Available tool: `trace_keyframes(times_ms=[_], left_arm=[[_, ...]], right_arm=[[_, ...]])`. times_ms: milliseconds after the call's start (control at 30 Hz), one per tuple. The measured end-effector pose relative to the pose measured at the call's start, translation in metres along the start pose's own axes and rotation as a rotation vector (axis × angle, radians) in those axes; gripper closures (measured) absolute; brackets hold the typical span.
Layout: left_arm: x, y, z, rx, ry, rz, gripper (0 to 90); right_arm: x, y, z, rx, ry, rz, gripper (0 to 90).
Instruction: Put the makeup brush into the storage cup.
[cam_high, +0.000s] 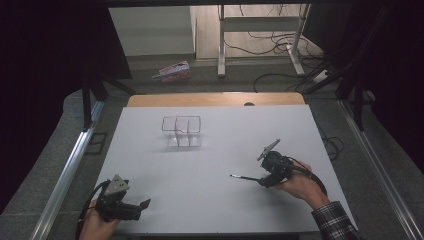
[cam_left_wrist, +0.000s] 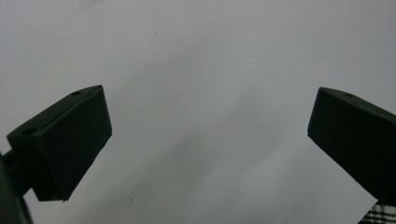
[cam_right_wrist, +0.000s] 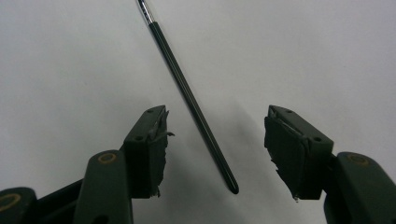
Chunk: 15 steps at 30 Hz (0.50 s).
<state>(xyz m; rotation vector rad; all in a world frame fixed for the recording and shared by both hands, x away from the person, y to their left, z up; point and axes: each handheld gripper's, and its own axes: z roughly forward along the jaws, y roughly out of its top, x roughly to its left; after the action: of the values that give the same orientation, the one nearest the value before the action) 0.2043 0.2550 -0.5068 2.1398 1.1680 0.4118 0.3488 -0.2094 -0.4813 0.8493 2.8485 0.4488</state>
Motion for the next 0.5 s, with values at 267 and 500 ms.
trace_keyframes(times_ms=[267,500], left_arm=[[0.0,0.0,0.0,0.001,-0.001,0.003,0.1],[-0.001,0.0,0.001,0.007,-0.003,0.008,0.2]], right_arm=[[0.0,-0.003,0.014,0.062,0.014,-0.034,43.9],[0.004,0.009,0.015,0.142,0.04,-0.055,71.8]])
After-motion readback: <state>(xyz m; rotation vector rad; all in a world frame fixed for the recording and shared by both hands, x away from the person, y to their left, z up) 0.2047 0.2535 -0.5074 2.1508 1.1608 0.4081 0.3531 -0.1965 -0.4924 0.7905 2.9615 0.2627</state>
